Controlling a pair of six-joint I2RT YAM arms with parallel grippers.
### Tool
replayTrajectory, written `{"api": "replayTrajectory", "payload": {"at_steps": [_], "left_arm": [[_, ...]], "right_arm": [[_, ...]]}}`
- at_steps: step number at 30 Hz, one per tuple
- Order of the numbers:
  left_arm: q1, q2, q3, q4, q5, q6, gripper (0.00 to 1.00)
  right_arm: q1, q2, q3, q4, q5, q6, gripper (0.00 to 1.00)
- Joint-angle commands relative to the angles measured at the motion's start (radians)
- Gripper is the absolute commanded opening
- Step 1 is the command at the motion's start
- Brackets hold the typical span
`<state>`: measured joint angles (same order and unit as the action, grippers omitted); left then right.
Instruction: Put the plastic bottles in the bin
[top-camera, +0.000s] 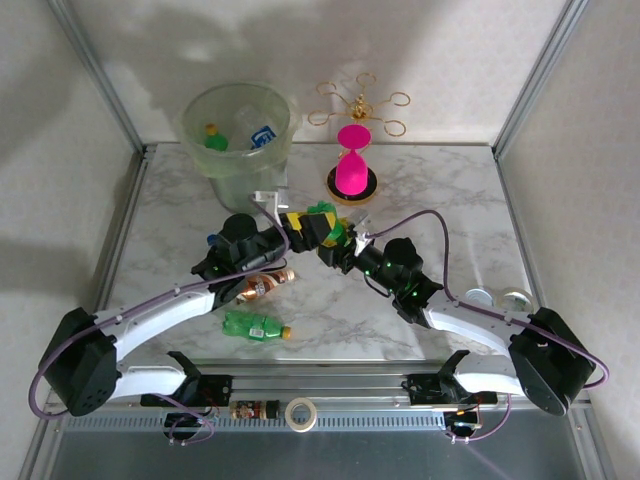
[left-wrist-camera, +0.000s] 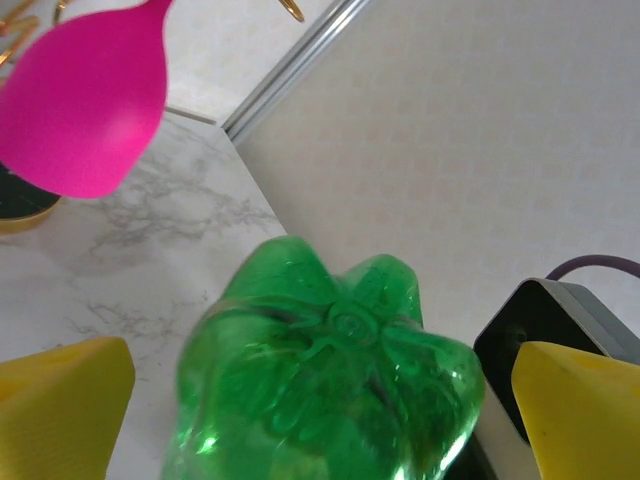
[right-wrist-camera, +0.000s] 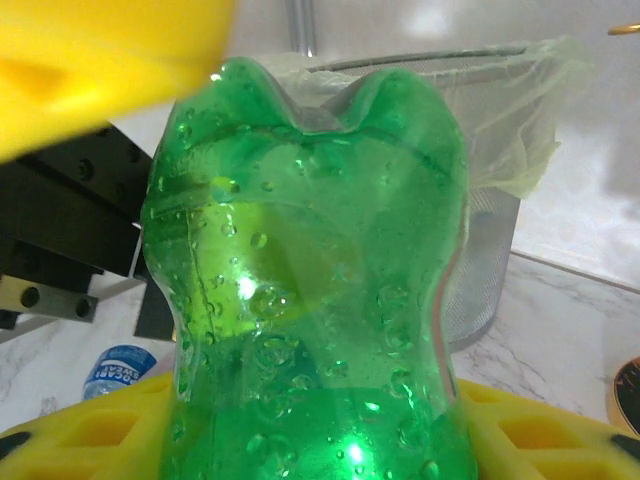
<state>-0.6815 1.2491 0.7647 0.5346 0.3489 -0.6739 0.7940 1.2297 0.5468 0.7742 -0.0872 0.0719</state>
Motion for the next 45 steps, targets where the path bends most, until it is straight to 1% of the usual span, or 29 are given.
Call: {"api": "replayTrajectory", "payload": {"at_steps": [1,6,9,14,17,20,22,23,26,28,32,36,42,45], "left_arm": [[-0.012,0.029,0.046,-0.008,0.017,0.029,0.93],[-0.016,0.068,0.075,-0.022,0.022,0.03,0.86],[-0.021,0.089,0.076,-0.016,0.017,0.022,0.78],[-0.025,0.1,0.079,-0.015,0.006,0.019,0.61],[-0.025,0.092,0.08,-0.014,-0.013,0.02,0.43],[-0.025,0.077,0.077,0.0,-0.027,0.02,0.29],[-0.026,0.064,0.077,-0.002,-0.05,0.026,0.27],[-0.024,0.058,0.079,-0.006,-0.066,0.03,0.27],[-0.021,0.038,0.097,-0.061,-0.143,0.066,0.24],[-0.014,0.023,0.11,-0.097,-0.199,0.094,0.24],[0.017,-0.007,0.111,-0.095,-0.256,0.117,0.23],[0.07,-0.035,0.142,-0.116,-0.298,0.143,0.23],[0.174,-0.043,0.24,-0.085,-0.277,0.152,0.23],[0.209,-0.01,0.33,-0.102,-0.28,0.199,0.23]], "right_arm": [[-0.005,0.006,0.002,0.059,-0.038,0.004,0.51],[-0.005,-0.005,0.004,0.045,-0.039,-0.007,0.51],[-0.005,-0.007,0.0,0.049,-0.039,-0.006,0.51],[-0.004,-0.002,-0.002,0.043,-0.033,-0.001,0.51],[-0.004,-0.002,0.0,0.032,-0.024,0.006,0.53],[-0.004,-0.004,0.004,0.025,-0.02,0.016,0.56],[-0.004,-0.009,0.004,0.023,-0.023,0.026,0.61],[-0.004,-0.012,0.004,0.023,-0.025,0.029,0.65],[-0.004,-0.03,-0.002,0.022,-0.024,0.035,0.85],[-0.004,-0.047,-0.008,0.013,-0.016,0.042,0.93],[-0.004,-0.072,0.005,-0.047,-0.009,0.046,0.96],[-0.004,-0.092,-0.016,-0.042,0.011,0.052,0.98],[-0.004,-0.085,-0.041,-0.054,0.088,0.052,0.99],[-0.004,-0.058,-0.032,-0.079,0.105,0.057,0.99]]}}
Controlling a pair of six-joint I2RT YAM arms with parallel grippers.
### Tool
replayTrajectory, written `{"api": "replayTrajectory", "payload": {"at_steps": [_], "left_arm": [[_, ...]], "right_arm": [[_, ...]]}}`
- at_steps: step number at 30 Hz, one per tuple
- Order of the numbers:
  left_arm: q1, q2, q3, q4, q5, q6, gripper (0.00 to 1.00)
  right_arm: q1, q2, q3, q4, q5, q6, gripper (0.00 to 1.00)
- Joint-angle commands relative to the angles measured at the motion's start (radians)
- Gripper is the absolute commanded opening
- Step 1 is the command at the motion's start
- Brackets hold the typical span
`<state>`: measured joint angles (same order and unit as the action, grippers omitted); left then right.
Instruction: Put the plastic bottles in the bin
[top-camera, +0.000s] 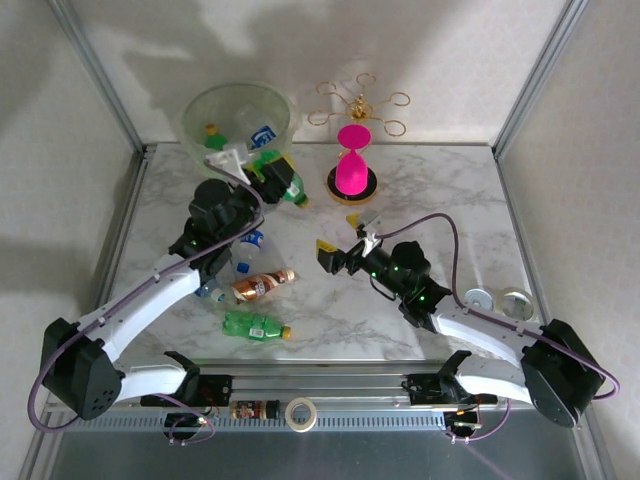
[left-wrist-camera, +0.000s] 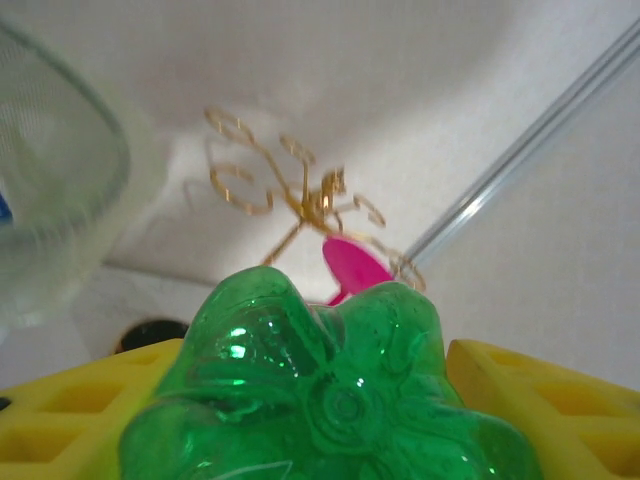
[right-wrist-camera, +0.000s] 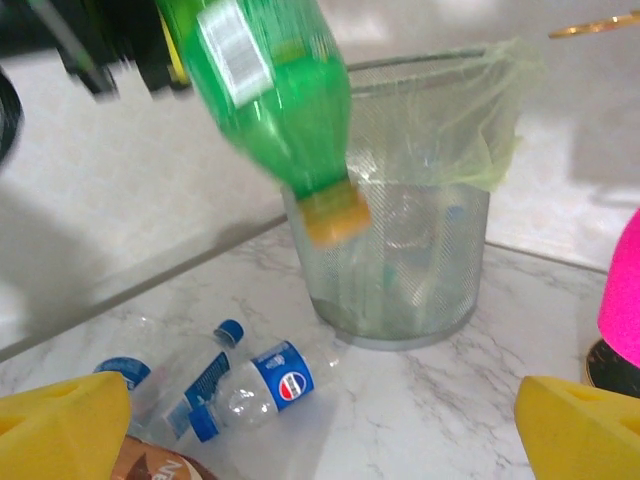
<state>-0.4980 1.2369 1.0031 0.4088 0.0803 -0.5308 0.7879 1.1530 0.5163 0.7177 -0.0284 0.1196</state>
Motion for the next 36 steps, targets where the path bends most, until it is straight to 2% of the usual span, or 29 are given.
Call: {"api": "replayTrajectory", "payload": {"at_steps": [1,9,18,24,30,31,32,34,35,36], "left_arm": [[0.036,0.018,0.124,0.01,-0.013,0.074,0.23],[0.15,0.138,0.334,-0.044,-0.088,0.198,0.21],[0.295,0.363,0.589,-0.149,-0.149,0.224,0.2],[0.333,0.531,0.724,-0.28,-0.138,0.195,0.21],[0.354,0.641,0.809,-0.379,-0.048,0.132,0.26],[0.355,0.649,0.813,-0.384,-0.036,0.128,0.3],[0.357,0.654,0.818,-0.386,-0.026,0.126,0.38],[0.358,0.652,0.819,-0.386,-0.023,0.125,0.69],[0.358,0.645,0.818,-0.387,-0.027,0.124,0.8],[0.357,0.639,0.818,-0.387,-0.034,0.124,0.85]], "right_arm": [[0.002,0.027,0.003,-0.034,0.051,0.01,0.99],[0.002,0.1,0.031,-0.095,0.093,0.031,0.99],[0.002,0.119,0.03,-0.104,0.11,0.04,0.99],[0.002,0.103,0.027,-0.127,0.125,0.046,0.99],[0.002,0.097,0.01,-0.112,0.115,0.074,0.99],[0.002,0.099,0.01,-0.114,0.114,0.078,0.99],[0.002,0.099,0.011,-0.118,0.117,0.081,0.99],[0.002,0.1,0.011,-0.121,0.126,0.084,0.99],[0.001,0.097,0.01,-0.12,0.128,0.084,0.99],[0.001,0.098,0.01,-0.118,0.131,0.084,0.99]]}}
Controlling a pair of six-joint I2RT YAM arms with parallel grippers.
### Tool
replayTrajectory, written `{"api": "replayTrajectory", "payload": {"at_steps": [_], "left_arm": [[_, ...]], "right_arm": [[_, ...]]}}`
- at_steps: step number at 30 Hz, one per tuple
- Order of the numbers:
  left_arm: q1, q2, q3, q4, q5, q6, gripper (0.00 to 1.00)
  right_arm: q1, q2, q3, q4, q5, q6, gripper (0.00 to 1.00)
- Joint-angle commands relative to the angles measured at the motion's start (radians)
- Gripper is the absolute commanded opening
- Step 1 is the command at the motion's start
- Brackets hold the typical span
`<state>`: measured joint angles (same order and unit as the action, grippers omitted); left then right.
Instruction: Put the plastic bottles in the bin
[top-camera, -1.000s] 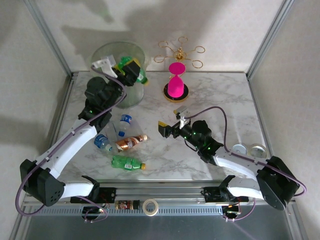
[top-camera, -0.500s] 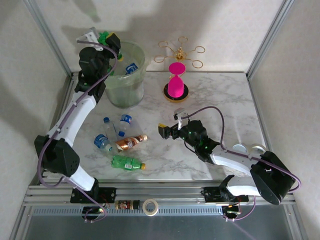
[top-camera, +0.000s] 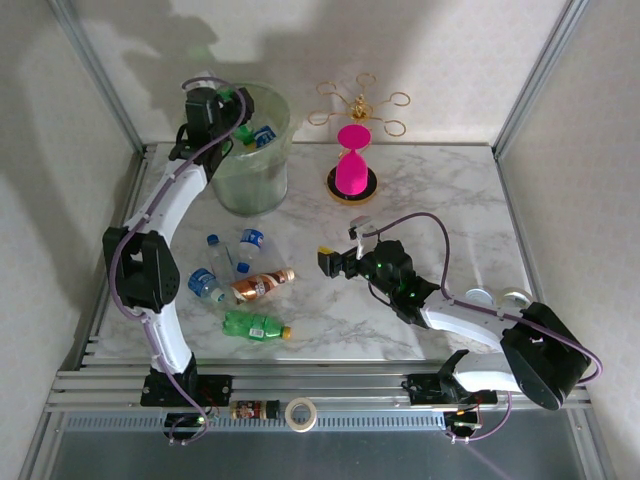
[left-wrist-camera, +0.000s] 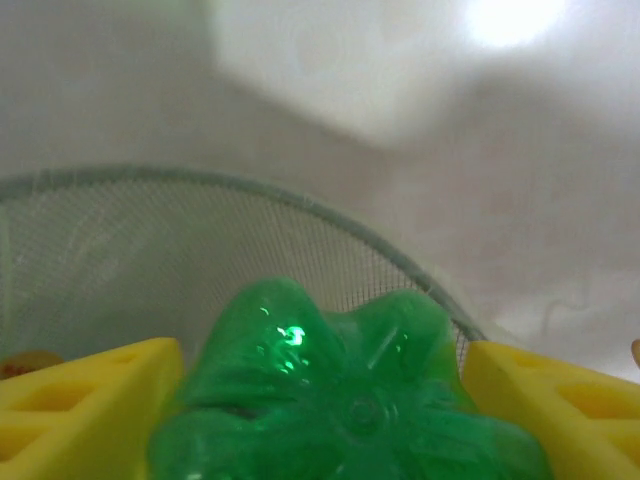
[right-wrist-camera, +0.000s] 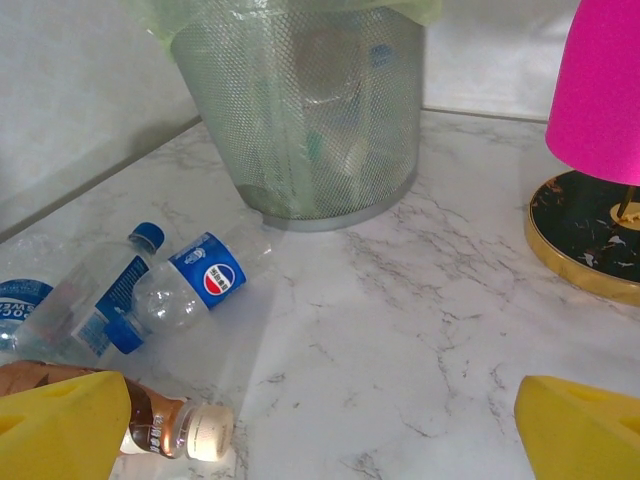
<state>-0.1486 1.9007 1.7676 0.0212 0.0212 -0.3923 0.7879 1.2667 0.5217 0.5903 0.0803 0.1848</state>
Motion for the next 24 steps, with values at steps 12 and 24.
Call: {"api": "replayTrajectory", "payload": {"at_steps": [12,24], "left_arm": [[0.005,-0.269,-0.15,0.16,0.016,-0.074,0.99],[-0.036,-0.635,-0.701,0.402,0.113,-0.235,1.0]], "right_arm": [[0.002,0.057,0.057,0.002,0.003,0.03,0.99],[0.049,0.214,0.122,0.002,-0.089,0.081,0.99]]}}
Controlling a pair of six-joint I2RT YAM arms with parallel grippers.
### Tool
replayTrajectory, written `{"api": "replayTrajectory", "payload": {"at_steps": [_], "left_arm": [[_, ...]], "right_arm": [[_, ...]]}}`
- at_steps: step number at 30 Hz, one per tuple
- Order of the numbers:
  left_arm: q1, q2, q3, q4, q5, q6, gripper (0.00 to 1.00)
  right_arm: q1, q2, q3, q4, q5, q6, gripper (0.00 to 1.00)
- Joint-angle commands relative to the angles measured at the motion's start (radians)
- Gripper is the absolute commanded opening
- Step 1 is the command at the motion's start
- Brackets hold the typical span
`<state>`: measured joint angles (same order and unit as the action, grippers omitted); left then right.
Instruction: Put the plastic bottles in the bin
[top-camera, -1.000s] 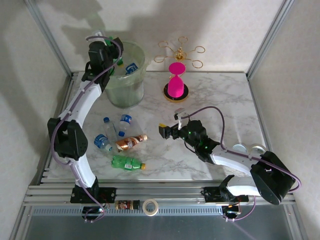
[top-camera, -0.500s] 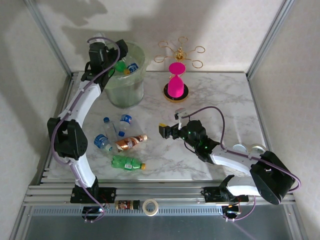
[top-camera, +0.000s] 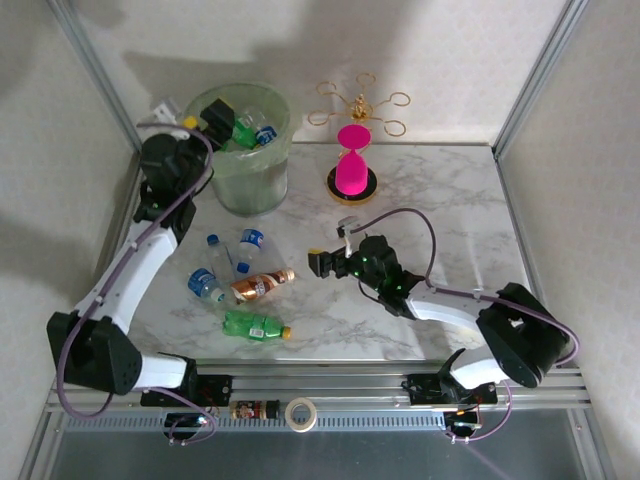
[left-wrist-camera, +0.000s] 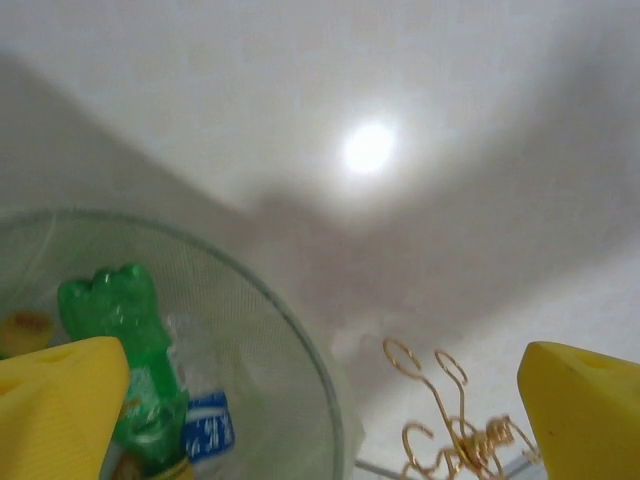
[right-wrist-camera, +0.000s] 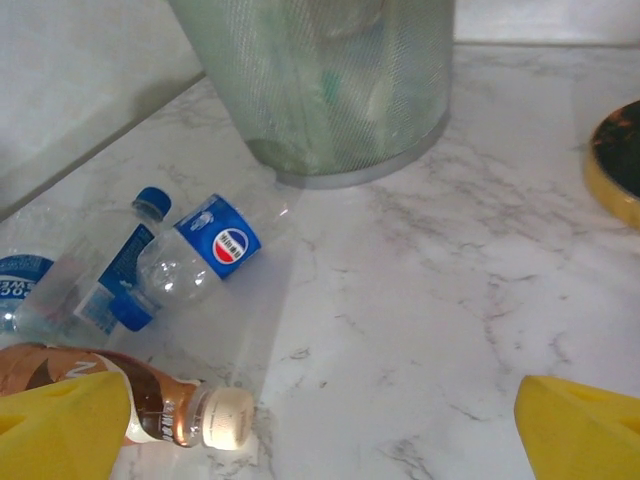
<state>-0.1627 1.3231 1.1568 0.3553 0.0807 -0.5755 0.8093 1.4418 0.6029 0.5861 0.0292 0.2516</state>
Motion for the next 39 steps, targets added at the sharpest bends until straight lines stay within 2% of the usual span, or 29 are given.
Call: {"api": "replayTrajectory", "payload": {"at_steps": [1,8,16,22,30,39], "left_arm": [[-0.028,-0.085,-0.132,0.064,0.058,-0.056,1.0],[-0.051,-0.252,-0.376,-0.012,0.074,-0.106,1.0],[-0.048,-0.373,-0.631,0.037,-0.055,-0.202,1.0],[-0.038,-0.372,-0.684,0.062,-0.092,-0.217,0.99],[-0.031,-0.343,-0.695,0.043,-0.056,-0.206,1.0],[-0.028,-0.375,-0.722,0.025,-0.059,-0.216,1.0]], "right_arm": [[0.04,0.059,0.055,-0.005,-0.044,0.004,0.99],[0.104,0.175,0.191,-0.124,-0.183,-0.193,0.99],[0.111,0.303,0.318,-0.206,-0.299,-0.411,0.99],[0.111,0.376,0.368,-0.223,-0.375,-0.541,0.99],[0.117,0.462,0.401,-0.161,-0.452,-0.65,0.99],[0.116,0.557,0.473,-0.183,-0.474,-0.719,0.99]]}}
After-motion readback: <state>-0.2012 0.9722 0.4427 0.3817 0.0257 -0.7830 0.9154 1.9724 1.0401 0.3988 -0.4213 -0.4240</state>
